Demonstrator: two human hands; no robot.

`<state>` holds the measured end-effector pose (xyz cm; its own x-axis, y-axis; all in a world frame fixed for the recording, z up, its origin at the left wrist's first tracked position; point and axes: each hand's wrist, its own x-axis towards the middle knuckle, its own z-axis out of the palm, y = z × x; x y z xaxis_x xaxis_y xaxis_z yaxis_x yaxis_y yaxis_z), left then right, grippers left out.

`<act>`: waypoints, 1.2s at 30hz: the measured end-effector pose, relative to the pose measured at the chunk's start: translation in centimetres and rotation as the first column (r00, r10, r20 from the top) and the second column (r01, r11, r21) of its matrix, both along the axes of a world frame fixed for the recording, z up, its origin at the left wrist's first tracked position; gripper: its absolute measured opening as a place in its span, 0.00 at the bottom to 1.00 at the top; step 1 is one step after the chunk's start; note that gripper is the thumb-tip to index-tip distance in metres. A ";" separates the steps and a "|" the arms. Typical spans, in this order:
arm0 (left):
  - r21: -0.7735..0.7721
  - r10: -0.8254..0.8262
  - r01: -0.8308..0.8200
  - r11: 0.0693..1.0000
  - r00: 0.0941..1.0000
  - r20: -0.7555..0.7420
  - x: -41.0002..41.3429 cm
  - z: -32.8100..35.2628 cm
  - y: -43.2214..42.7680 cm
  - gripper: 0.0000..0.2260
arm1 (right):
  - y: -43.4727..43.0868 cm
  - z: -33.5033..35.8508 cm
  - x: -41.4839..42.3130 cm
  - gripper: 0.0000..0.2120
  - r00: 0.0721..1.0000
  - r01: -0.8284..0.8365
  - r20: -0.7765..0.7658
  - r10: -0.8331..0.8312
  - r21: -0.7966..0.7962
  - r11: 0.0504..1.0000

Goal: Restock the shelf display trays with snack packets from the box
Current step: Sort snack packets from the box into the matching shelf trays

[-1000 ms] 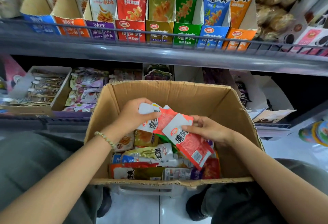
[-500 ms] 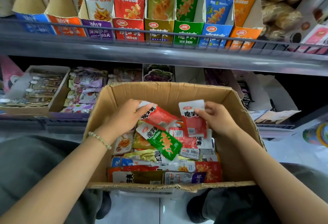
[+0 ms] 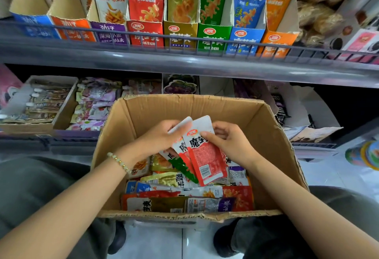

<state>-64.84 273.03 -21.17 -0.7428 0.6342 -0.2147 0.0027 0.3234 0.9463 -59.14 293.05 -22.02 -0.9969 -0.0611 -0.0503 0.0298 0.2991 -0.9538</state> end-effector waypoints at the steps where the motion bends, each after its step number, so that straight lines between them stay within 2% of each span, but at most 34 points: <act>1: -0.005 0.009 -0.009 1.000 1.000 -0.024 0.1 0.0 0.1 0.17 | -0.1 0.1 0.0 0.11 1.000 0.025 0.003 -0.025 -0.032 0.999; 2: -0.007 0.029 -0.030 1.000 0.998 -0.049 0.1 0.0 0.2 0.09 | -0.1 0.3 0.1 0.12 0.999 0.042 0.023 -0.041 -0.083 0.996; 3: 0.000 0.069 -0.069 0.998 0.996 -0.060 0.1 0.0 0.3 0.06 | -0.1 0.5 0.1 0.13 0.997 0.045 0.073 -0.034 -0.145 0.988; 5: 0.050 0.183 -0.182 0.982 0.982 -0.037 0.0 -0.1 0.4 0.05 | 0.0 1.0 0.3 0.15 0.973 -0.031 0.215 0.080 -0.224 0.974; 7: 0.083 0.265 -0.264 0.961 0.964 -0.002 0.0 0.1 0.4 0.05 | 0.2 1.3 0.4 0.10 0.949 -0.130 0.256 0.184 -0.212 0.969; 9: 0.097 0.262 -0.269 0.958 0.962 0.077 0.2 0.2 0.7 0.10 | -0.1 1.4 0.3 0.07 0.971 -0.083 0.207 0.120 -0.178 0.981; 10: 0.085 0.240 -0.254 0.964 0.959 0.148 0.4 0.3 0.8 0.17 | -0.2 1.3 0.1 0.08 0.986 -0.023 0.162 0.045 -0.136 0.991; 12: 0.055 0.164 -0.188 0.981 0.942 0.293 1.0 0.5 1.2 0.29 | -0.5 1.0 -0.4 0.09 0.998 0.058 0.038 -0.058 0.008 0.998; 13: 0.063 0.112 -0.142 0.988 0.932 0.345 1.2 0.6 1.4 0.32 | -0.9 0.9 -0.5 0.11 0.999 0.053 0.004 -0.054 0.056 0.997; 14: 0.087 0.055 -0.095 0.992 0.924 0.379 1.4 0.9 1.6 0.31 | -1.3 0.9 -0.5 0.14 1.000 0.018 0.011 -0.018 0.054 0.998; 16: 0.077 -0.013 -0.019 0.997 0.920 0.392 1.7 1.4 1.7 0.23 | -2.0 1.1 -0.5 0.23 0.984 -0.080 0.153 0.092 -0.085 0.993; 18: 0.014 0.038 -0.048 0.999 0.915 0.402 1.6 1.5 1.6 0.17 | -1.6 1.4 -0.5 0.25 0.946 -0.126 0.265 0.187 -0.231 0.965; 19: -0.006 0.092 -0.099 0.995 0.901 0.425 1.4 1.3 1.3 0.17 | -0.9 1.2 -0.7 0.24 0.939 -0.134 0.281 0.199 -0.236 0.963; 20: -0.010 0.141 -0.153 0.988 0.875 0.464 1.1 1.3 1.0 0.17 | 0.1 0.8 -1.2 0.21 0.944 -0.131 0.280 0.175 -0.171 0.977; 22: -0.003 0.166 -0.191 0.982 0.844 0.509 0.7 1.6 -0.1 0.15 | 2.9 -0.7 -2.4 0.16 0.961 -0.129 0.263 0.084 0.161 0.979; 23: 0.003 0.149 -0.176 0.984 0.845 0.514 0.5 1.9 -0.6 0.14 | 4.2 -1.7 -3.0 0.19 0.950 -0.173 0.302 0.073 0.319 0.932; 24: 0.008 0.129 -0.155 0.988 0.847 0.516 0.4 2.2 -1.1 0.13 | 5.2 -2.8 -3.3 0.22 0.919 -0.240 0.388 0.071 0.408 0.881; 26: 0.004 0.114 -0.136 0.991 0.851 0.513 0.3 2.5 -1.8 0.14 | 6.2 -4.8 -3.6 0.28 0.835 -0.329 0.548 0.050 0.425 0.843; 27: -0.005 0.119 -0.135 0.991 0.856 0.503 0.3 2.4 -2.1 0.14 | 6.3 -5.8 -3.6 0.30 0.813 -0.347 0.581 0.038 0.432 0.833; 30: 0.001 0.160 -0.187 0.982 0.843 0.514 0.2 2.2 -2.7 0.14 | 6.6 -8.2 -3.5 0.33 0.848 -0.363 0.530 -0.020 0.607 0.708; 32: 0.020 0.178 -0.220 0.975 0.834 0.523 0.1 2.2 -2.9 0.14 | 6.5 -8.6 -3.3 0.24 0.881 -0.336 0.472 -0.030 0.670 0.662; 34: 0.053 0.189 -0.258 0.965 0.818 0.543 -0.1 2.1 -3.0 0.15 | 6.2 -7.8 -3.3 0.13 0.896 -0.275 0.443 -0.024 0.597 0.754; 36: 0.079 0.223 -0.322 0.943 0.791 0.570 -0.2 2.2 -2.9 0.16 | 5.7 -5.4 -3.3 0.07 0.920 -0.198 0.392 0.000 0.466 0.862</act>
